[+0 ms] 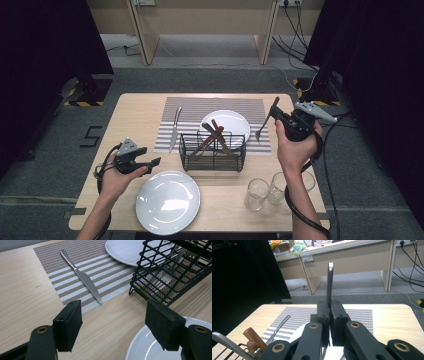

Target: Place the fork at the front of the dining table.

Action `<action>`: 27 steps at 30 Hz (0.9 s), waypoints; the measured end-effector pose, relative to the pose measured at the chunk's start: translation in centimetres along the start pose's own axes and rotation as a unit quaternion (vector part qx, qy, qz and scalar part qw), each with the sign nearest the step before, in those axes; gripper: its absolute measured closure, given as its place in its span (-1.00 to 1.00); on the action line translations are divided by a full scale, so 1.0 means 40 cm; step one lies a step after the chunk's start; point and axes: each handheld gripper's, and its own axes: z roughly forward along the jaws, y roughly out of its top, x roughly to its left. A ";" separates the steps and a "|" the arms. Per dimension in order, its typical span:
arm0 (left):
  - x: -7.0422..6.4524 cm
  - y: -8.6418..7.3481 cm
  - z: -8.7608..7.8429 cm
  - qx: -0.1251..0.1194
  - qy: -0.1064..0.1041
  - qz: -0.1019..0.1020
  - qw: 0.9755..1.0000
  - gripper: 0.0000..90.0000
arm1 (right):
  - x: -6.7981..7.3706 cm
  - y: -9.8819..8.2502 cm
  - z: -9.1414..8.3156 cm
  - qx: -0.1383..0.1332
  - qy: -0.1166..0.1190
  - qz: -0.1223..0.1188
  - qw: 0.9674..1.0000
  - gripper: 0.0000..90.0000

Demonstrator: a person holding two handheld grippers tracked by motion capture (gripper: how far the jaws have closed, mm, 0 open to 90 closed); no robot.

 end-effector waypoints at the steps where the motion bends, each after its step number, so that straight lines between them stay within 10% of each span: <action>1: 0.000 0.000 0.000 0.000 0.000 0.000 1.000 -0.35 | -0.001 -0.001 0.002 0.001 0.000 0.001 1.000 0.94; 27: 0.003 0.001 -0.002 -0.001 0.001 -0.001 1.000 -0.35 | -0.025 -0.021 0.036 0.027 -0.023 -0.002 0.999 0.94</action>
